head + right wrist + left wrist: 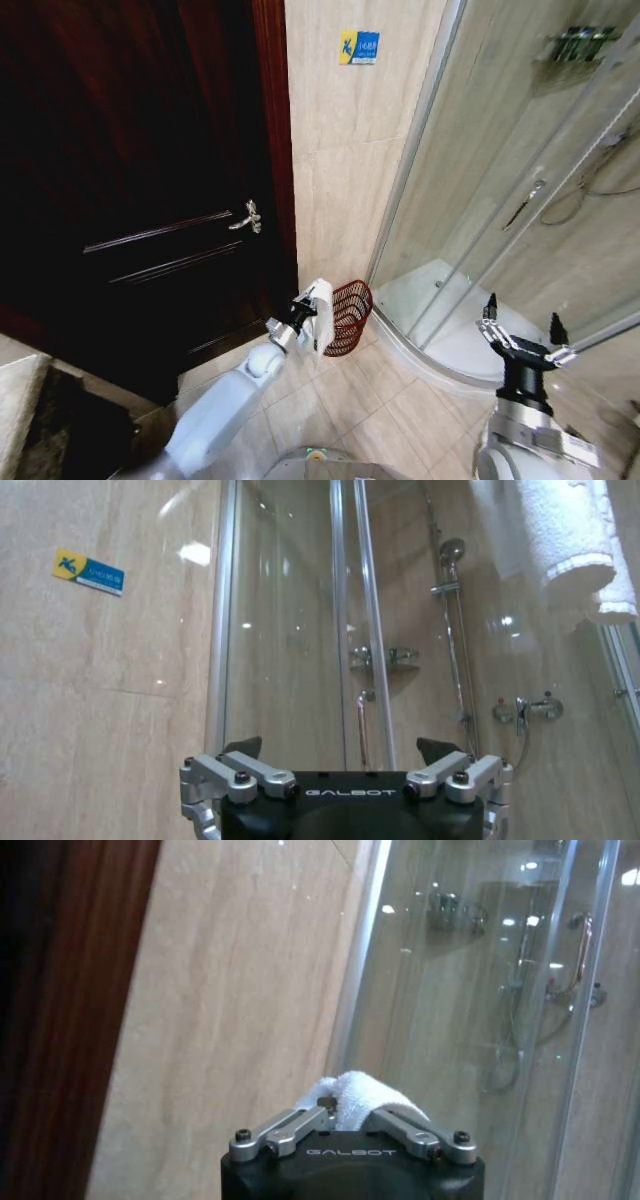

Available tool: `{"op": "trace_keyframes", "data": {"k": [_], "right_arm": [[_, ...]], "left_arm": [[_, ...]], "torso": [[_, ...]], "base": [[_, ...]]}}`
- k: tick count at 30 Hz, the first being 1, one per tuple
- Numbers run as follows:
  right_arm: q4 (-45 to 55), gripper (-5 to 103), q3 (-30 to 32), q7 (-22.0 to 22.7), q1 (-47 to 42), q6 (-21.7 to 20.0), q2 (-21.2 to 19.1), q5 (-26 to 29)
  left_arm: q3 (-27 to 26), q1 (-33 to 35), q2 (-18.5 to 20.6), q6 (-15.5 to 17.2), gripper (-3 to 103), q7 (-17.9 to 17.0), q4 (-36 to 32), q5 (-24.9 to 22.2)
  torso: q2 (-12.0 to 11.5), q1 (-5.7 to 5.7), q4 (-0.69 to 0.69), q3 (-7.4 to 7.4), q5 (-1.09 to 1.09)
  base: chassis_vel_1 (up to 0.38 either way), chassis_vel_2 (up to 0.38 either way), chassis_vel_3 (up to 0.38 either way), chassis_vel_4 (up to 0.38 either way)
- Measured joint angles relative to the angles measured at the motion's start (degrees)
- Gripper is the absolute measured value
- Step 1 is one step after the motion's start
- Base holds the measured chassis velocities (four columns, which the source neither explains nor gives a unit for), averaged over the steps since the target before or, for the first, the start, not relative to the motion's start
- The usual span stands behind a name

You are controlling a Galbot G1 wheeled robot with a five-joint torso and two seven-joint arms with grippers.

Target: Discard the used towel into the hamper.

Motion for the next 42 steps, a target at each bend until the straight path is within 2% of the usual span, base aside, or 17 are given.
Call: {"op": "trace_keyframes", "data": {"k": [7,13,27,35,42], "right_arm": [[0.2,100,0.2,-0.2,-1.2,1.1,0.7,-0.3],[0.4,100,0.0,-0.4,-2.0,2.2,0.8,-0.7],[1.6,100,0.2,-0.3,-2.6,3.0,0.8,-0.4],[1.0,100,0.0,0.0,-3.2,6.7,0.8,-1.2],[0.1,100,0.2,-1.1,-4.1,8.7,0.8,-1.5]], "left_arm": [[3.8,-5.2,-2.6,-1.0,1,-0.6,6.2,-0.2],[5.2,-6.5,-3.3,-1.3,1,-1.1,7.8,-0.3],[5.9,-7.4,-2.7,-1.6,1,-1.1,7.6,-0.5],[6.8,-8.3,-2.5,-1.6,1,-0.4,5.5,-1.8],[8.7,-14.5,-3.6,-1.6,1,-0.5,6.7,-3.8]], "torso": [[0.0,0.00,0.00,0.00,0.00],[0.0,-0.01,-0.01,0.00,0.00],[0.0,0.00,0.00,0.00,-0.02],[0.0,0.03,0.00,0.01,0.00],[0.0,-0.02,-0.02,0.00,-0.02]], "base": [[0.000,0.000,0.000,0.000],[0.000,0.000,0.000,0.000],[-0.058,0.065,0.057,-0.058],[-0.068,0.075,0.060,-0.074],[-0.001,0.007,0.001,-0.002]]}}
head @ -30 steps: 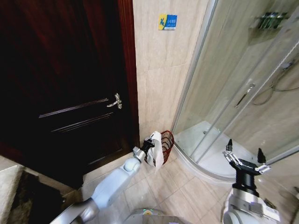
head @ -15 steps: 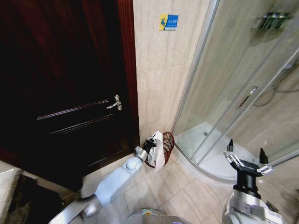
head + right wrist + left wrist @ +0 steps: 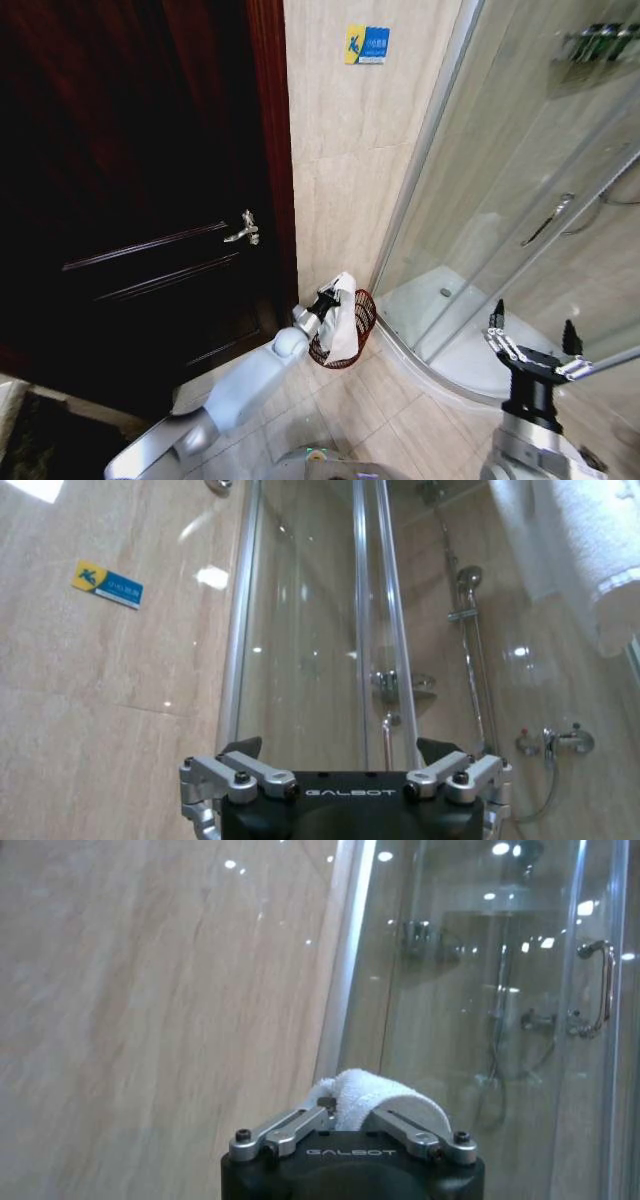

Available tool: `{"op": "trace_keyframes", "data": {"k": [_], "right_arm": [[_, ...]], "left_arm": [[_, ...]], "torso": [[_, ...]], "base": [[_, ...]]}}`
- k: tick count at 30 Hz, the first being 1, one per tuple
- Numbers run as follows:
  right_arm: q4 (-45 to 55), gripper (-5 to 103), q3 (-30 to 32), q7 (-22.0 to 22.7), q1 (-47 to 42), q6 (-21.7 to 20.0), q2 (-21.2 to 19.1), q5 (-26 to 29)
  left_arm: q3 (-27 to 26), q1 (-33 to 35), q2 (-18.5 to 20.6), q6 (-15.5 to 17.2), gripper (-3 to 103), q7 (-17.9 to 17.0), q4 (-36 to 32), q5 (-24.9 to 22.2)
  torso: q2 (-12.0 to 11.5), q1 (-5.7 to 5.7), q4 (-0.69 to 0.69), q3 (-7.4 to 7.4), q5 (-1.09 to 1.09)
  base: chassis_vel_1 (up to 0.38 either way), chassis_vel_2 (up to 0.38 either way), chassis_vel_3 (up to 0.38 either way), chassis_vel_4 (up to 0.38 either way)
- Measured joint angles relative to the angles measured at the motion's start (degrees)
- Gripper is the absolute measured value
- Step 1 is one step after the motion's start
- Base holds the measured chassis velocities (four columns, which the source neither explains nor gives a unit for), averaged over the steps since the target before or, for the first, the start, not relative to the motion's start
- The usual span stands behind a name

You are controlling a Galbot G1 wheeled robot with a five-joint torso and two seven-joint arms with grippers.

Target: Discard the used towel into the hamper.

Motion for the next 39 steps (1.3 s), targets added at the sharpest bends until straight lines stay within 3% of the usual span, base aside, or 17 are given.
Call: {"op": "trace_keyframes", "data": {"k": [11,16,32,39], "right_arm": [[-1.4,100,0.6,-0.2,0.3,0.1,0.0,0.0],[-2.5,100,0.5,-0.4,1.3,0.0,0.0,-0.1],[-4.3,100,1.2,-0.6,1.9,0.0,0.0,0.9],[-5.4,100,1.7,-1.0,1.7,1.0,0.0,1.8]], "left_arm": [[4.7,-10.2,-2.2,-0.2,1,0.1,7.8,-2.4],[7.9,-14.8,-4.3,-1.0,1,0.3,15.0,-2.7],[15.4,-12.6,-8.9,-6.1,1,1.1,33.6,0.7],[18.8,-12.9,-10.9,-6.7,1,1.0,39.4,1.2]], "torso": [[0.0,0.02,0.02,0.01,0.00],[0.0,0.02,0.01,0.00,0.01],[0.0,0.02,0.02,0.01,0.00],[0.0,0.02,0.01,0.00,0.00]], "base": [[0.000,0.000,0.000,0.000],[0.000,0.000,0.000,0.000],[0.000,0.000,0.000,0.000],[0.000,0.000,0.000,0.000]]}}
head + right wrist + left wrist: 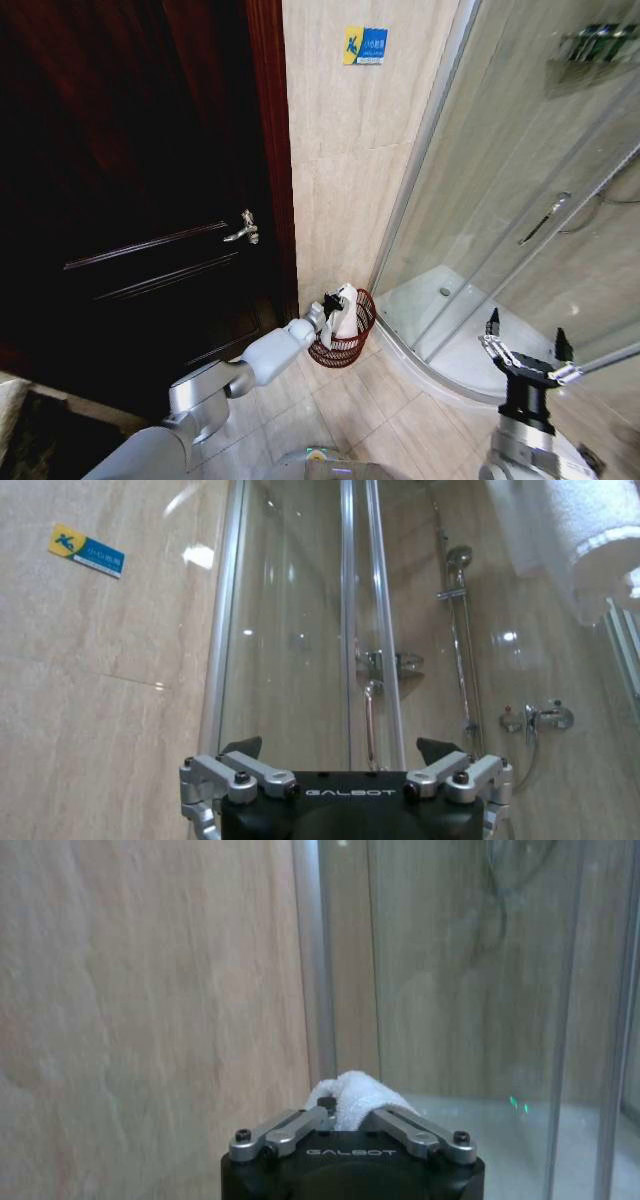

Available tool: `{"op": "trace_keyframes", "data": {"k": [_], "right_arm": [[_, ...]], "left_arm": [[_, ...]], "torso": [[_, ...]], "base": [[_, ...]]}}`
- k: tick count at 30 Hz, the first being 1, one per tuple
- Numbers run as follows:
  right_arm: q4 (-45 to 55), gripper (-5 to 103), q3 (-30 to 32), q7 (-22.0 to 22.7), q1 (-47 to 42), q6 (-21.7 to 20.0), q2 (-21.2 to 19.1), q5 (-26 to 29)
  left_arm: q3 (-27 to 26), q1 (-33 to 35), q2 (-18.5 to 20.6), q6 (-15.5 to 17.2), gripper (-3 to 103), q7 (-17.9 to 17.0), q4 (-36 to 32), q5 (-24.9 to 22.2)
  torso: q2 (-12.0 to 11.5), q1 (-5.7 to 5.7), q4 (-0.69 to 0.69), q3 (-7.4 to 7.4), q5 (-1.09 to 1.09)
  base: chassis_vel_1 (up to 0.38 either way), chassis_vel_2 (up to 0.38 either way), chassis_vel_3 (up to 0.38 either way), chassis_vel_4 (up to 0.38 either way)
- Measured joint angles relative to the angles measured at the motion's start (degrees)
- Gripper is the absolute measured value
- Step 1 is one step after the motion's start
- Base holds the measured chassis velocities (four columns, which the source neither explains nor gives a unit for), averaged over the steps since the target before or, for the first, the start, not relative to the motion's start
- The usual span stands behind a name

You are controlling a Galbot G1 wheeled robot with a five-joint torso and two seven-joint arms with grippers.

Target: Discard the used towel into the hamper.

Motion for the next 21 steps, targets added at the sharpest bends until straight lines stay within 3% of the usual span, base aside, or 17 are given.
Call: {"op": "trace_keyframes", "data": {"k": [8,15,21], "right_arm": [[-1.6,100,-0.4,-0.1,-0.1,2.2,0.0,0.2],[-1.2,100,-0.1,-0.6,-0.8,2.8,0.0,-0.8],[-0.6,100,-0.2,-1.2,-0.9,2.4,0.0,-1.0]], "left_arm": [[3.3,-2.3,-3.1,1.3,1,-0.3,6.6,0.6],[0.5,-3.7,-8.2,2.0,1,-0.8,9.1,3.1],[-0.8,-3.7,-8.6,2.0,1,-0.8,8.4,3.7]], "torso": [[0.0,0.00,0.01,0.00,0.01],[0.0,0.00,-0.01,0.00,0.00],[0.0,-0.01,-0.01,0.00,0.01]], "base": [[0.000,0.000,0.000,0.000],[0.000,0.000,0.000,0.000],[0.000,0.000,0.000,0.000]]}}
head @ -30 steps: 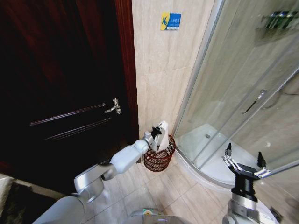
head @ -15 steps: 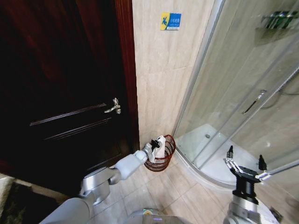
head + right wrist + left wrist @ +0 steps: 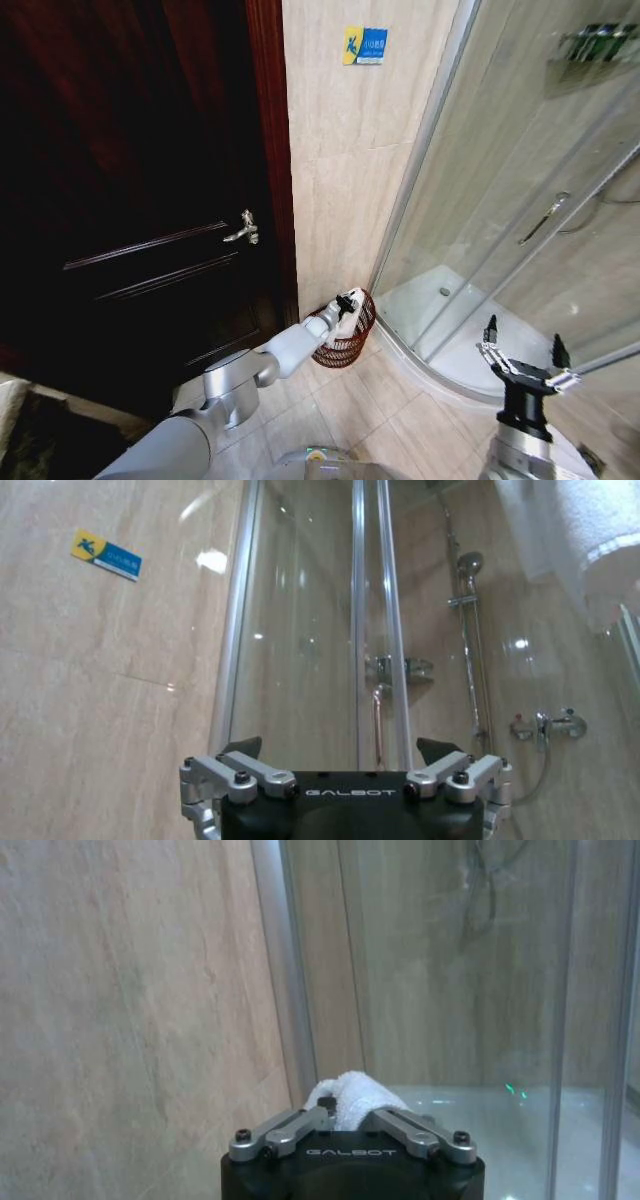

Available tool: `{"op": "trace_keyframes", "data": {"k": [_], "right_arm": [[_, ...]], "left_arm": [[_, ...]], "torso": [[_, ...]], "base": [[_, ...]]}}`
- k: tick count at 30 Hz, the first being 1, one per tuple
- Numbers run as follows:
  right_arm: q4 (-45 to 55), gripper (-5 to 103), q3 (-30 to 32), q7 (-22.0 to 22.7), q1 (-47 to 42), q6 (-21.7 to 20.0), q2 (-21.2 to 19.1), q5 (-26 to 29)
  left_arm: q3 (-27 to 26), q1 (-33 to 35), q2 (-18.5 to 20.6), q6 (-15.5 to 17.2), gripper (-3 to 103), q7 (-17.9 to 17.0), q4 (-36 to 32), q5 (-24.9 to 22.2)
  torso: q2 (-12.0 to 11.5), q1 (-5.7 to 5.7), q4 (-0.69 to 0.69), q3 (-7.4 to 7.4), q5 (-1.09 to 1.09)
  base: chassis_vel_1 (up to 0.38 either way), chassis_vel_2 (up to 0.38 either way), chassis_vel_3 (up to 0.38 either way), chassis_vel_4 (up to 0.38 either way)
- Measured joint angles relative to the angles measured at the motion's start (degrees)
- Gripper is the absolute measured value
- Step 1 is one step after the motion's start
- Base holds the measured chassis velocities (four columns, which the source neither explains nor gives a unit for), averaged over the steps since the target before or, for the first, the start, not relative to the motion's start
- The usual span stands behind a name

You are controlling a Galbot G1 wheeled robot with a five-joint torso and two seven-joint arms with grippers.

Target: Discard the used towel into the hamper.

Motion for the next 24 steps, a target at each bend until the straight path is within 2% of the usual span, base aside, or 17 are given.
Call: {"op": "trace_keyframes", "data": {"k": [7,10,15,17,19,20,21,24], "right_arm": [[0.3,100,0.0,-0.6,-0.3,0.3,0.0,0.6],[0.4,100,-0.3,-2.7,-0.5,1.8,0.0,1.6],[0.6,100,-0.5,-3.3,-0.7,2.1,0.0,1.1],[0.9,100,-0.6,-3.6,-0.8,2.3,0.0,0.5],[1.6,100,-0.6,-3.8,-1.2,2.3,0.0,0.2],[1.6,100,-0.6,-3.8,-1.2,2.3,0.0,0.2],[1.9,100,-0.5,-3.8,-1.4,2.3,0.0,0.1],[2.7,100,0.0,-3.9,-1.9,2.3,0.0,0.2]], "left_arm": [[-1.7,1.2,1.5,0.2,1,0.0,-1.4,-0.3],[-3.8,1.5,0.8,-0.4,1,0.1,0.7,1.8],[-5.5,2.1,0.0,-0.6,1,1.0,1.7,4.9],[-6.0,2.7,0.0,0.2,1,0.2,2.3,7.4],[-6.5,3.7,0.0,4.3,-2,-4.5,3.0,13.1],[-6.5,3.7,0.0,4.3,-2,-4.5,3.0,13.1],[-6.8,4.1,0.0,5.7,2,-5.7,3.2,15.8],[-7.5,4.9,0.0,6.9,18,-7.2,5.0,22.2]], "torso": [[0.0,-0.01,0.00,0.00,-0.01],[0.0,0.05,0.02,0.01,0.00],[0.0,0.05,0.01,0.01,-0.02],[0.0,0.02,0.01,0.01,0.00],[0.0,-0.01,0.01,0.00,-0.01],[0.0,-0.01,0.01,0.00,-0.01],[0.0,-0.02,0.01,0.00,-0.01],[0.0,-0.03,0.00,0.00,-0.02]], "base": [[-0.044,0.050,0.051,-0.047],[-0.095,0.073,0.084,-0.090],[-0.060,0.070,0.044,-0.034],[0.000,0.000,0.000,0.000],[0.009,-0.026,-0.012,0.015],[0.018,-0.053,-0.024,0.030],[0.015,-0.053,-0.019,0.017],[0.000,0.000,0.000,0.000]]}}
